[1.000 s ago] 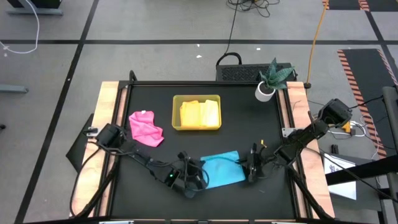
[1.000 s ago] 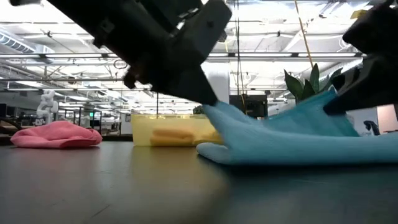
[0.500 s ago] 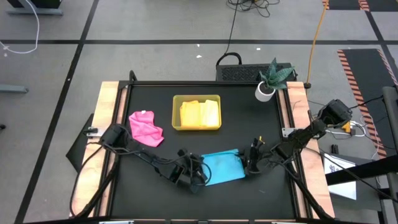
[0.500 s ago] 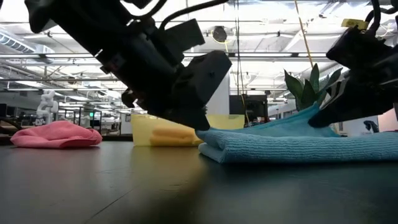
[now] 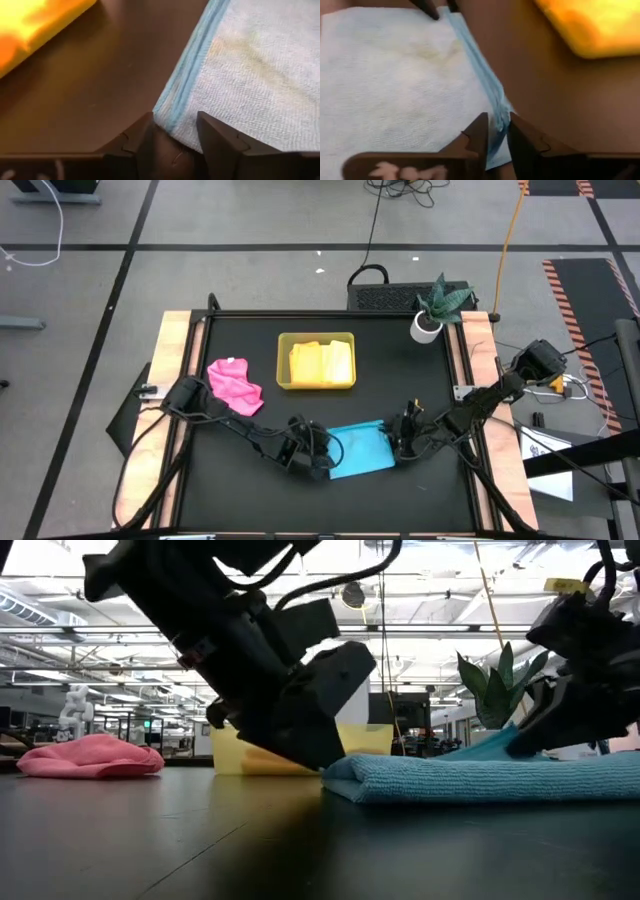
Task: Fold microfiber towels
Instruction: Fold the blue microfiber cloth
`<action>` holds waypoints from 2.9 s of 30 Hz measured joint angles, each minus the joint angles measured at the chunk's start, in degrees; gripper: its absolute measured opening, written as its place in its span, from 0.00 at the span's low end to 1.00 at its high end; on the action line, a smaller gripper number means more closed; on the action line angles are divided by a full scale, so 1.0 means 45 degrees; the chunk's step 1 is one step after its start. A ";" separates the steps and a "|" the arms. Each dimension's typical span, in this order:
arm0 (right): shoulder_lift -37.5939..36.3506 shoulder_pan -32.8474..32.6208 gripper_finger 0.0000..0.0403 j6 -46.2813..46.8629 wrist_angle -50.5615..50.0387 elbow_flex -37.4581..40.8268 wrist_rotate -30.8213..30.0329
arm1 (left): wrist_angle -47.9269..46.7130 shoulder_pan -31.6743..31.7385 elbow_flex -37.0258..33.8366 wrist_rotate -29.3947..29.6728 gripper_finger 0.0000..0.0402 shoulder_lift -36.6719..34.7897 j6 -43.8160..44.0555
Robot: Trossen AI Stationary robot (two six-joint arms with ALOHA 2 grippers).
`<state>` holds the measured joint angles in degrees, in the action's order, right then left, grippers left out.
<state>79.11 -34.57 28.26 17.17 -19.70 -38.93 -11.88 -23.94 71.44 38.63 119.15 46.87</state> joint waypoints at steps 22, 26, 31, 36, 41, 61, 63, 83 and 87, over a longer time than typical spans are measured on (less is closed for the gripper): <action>0.1352 0.0311 0.01 0.1280 0.0517 0.0001 0.0141 | 0.0491 -0.0225 -0.0004 0.0405 0.17 0.0414 0.0509; 0.0879 0.0161 0.01 0.1203 0.0465 0.0000 -0.0065 | 0.0383 -0.0540 -0.0004 0.0721 0.11 0.0169 0.0467; -0.0579 -0.0320 0.00 0.0763 0.0525 -0.0005 0.0103 | 0.0979 -0.0898 0.0005 0.1272 0.04 -0.0305 -0.0125; -0.0515 -0.0528 0.00 -0.0033 0.1779 -0.0006 0.3147 | 0.3229 -0.0855 0.0024 0.0221 0.02 -0.0041 -0.1875; 0.0686 -0.0515 0.00 -0.0115 0.2030 -0.0010 0.5454 | 0.3272 -0.0602 0.0005 -0.2146 0.05 0.0476 -0.2751; 0.0484 -0.1098 0.00 -0.2014 0.3683 0.0000 0.4763 | 0.5900 -0.1293 0.0005 -0.3444 0.01 0.0366 -0.5330; 0.0870 -0.1092 0.00 -0.1870 0.3751 0.0000 0.4983 | 0.5611 -0.1257 0.0005 -0.3781 0.02 0.0639 -0.4943; 0.1298 -0.1428 0.00 -0.1775 0.4462 -0.0001 0.5642 | 0.5690 -0.1239 0.0005 -0.2396 0.01 0.0301 -0.4145; 0.1907 -0.1423 0.00 -0.1692 0.4249 0.0000 0.5762 | 0.3504 -0.0798 0.0005 -0.2390 0.02 0.0363 -0.2145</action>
<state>87.70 -40.97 20.64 36.29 -19.70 -13.00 3.89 -27.53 71.46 27.88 120.79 37.22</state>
